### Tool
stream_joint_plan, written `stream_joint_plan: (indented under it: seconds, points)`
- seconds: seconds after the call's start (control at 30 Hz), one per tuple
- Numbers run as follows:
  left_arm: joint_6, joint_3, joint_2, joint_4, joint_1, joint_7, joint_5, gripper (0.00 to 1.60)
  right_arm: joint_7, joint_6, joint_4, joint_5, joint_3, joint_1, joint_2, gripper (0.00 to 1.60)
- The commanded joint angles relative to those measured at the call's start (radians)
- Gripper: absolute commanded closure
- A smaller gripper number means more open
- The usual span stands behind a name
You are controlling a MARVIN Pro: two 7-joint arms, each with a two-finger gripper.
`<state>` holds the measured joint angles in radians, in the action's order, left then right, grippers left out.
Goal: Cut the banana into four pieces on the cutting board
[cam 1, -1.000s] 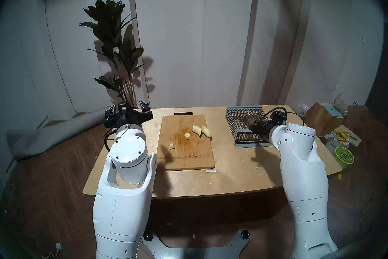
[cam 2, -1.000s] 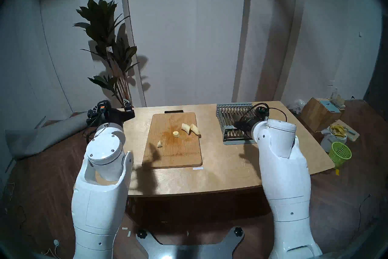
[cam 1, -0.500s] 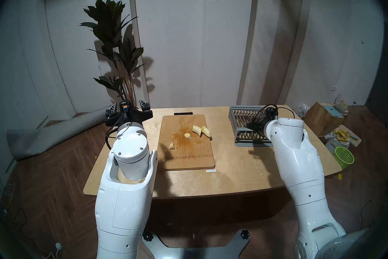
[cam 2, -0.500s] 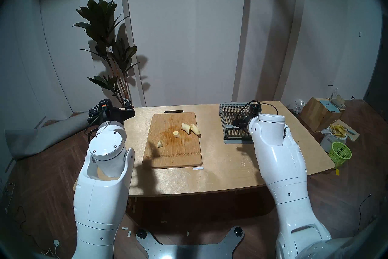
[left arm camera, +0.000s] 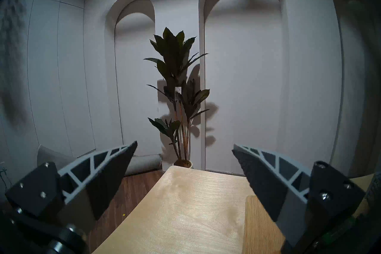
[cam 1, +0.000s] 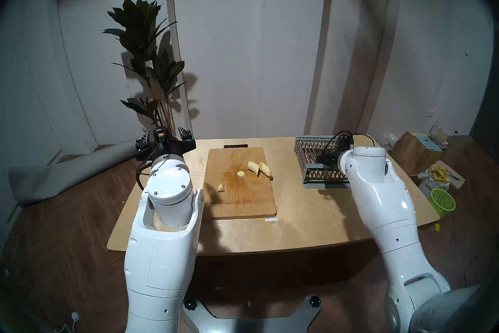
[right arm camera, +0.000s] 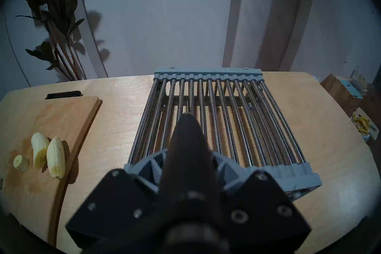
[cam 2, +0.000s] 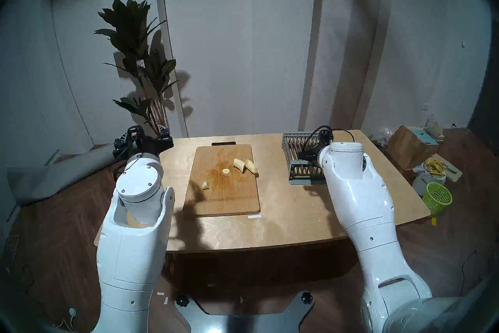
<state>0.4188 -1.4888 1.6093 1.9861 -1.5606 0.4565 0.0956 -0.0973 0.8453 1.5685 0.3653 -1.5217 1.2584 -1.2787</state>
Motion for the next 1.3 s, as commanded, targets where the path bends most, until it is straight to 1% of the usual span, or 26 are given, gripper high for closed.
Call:
stream_joint_plan:
  seconds: [0.0, 0.27, 0.3, 0.33, 0.5, 0.63, 0.67, 0.87, 1.0, 1.03, 1.1, 1.13, 1.17, 1.23, 1.27]
  points:
    - [-0.005, 0.0, -0.001, 0.029, 0.011, -0.001, -0.003, 0.0, 0.001, -0.002, 0.101, 0.012, -0.035, 0.062, 0.009, 1.6]
    - [-0.005, 0.008, -0.003, 0.054, -0.013, -0.001, -0.006, 0.0, -0.007, 0.008, 0.15, 0.026, -0.068, 0.136, -0.006, 1.6]
    - [-0.006, 0.008, -0.003, 0.055, -0.016, -0.001, -0.006, 0.0, -0.013, 0.007, 0.153, 0.028, -0.073, 0.143, -0.011, 0.3]
    - [-0.006, 0.008, -0.003, 0.056, -0.017, 0.0, -0.007, 0.0, -0.006, -0.002, 0.157, 0.029, -0.073, 0.151, -0.007, 0.0]
    - [-0.003, 0.012, -0.004, 0.069, -0.022, 0.002, -0.007, 0.0, -0.011, 0.003, 0.194, 0.042, -0.086, 0.167, -0.012, 0.0]
    - [-0.004, 0.013, -0.004, 0.074, -0.025, 0.003, -0.007, 0.0, -0.013, -0.016, 0.246, 0.056, -0.102, 0.17, -0.022, 0.0]
    - [-0.005, 0.013, -0.004, 0.074, -0.026, 0.003, -0.007, 0.0, -0.01, -0.043, 0.261, 0.055, -0.104, 0.166, -0.023, 0.0]
    - [-0.007, 0.015, -0.006, 0.086, -0.036, 0.006, -0.011, 0.0, -0.006, -0.105, 0.33, 0.077, -0.127, 0.108, -0.045, 0.0]
    - [-0.01, 0.021, -0.007, 0.105, -0.045, 0.005, -0.02, 0.0, -0.002, -0.142, 0.377, 0.099, -0.135, 0.093, -0.072, 0.0]
    - [-0.01, 0.024, -0.008, 0.113, -0.049, 0.006, -0.021, 0.0, -0.005, -0.146, 0.4, 0.102, -0.138, 0.101, -0.081, 0.0]
    - [-0.013, 0.029, -0.009, 0.135, -0.058, 0.006, -0.024, 0.0, 0.002, -0.163, 0.413, 0.114, -0.135, 0.103, -0.096, 0.0]
    - [-0.014, 0.031, -0.01, 0.149, -0.063, 0.007, -0.026, 0.0, -0.001, -0.17, 0.439, 0.116, -0.136, 0.118, -0.106, 0.0]
    - [-0.015, 0.032, -0.011, 0.161, -0.068, 0.008, -0.028, 0.0, 0.001, -0.182, 0.44, 0.119, -0.133, 0.121, -0.111, 0.0]
    - [-0.014, 0.03, -0.011, 0.181, -0.077, 0.009, -0.032, 0.0, 0.002, -0.212, 0.467, 0.114, -0.126, 0.146, -0.118, 0.0]
    - [-0.015, 0.028, -0.012, 0.193, -0.083, 0.009, -0.035, 0.0, 0.004, -0.241, 0.485, 0.106, -0.12, 0.165, -0.12, 0.0]
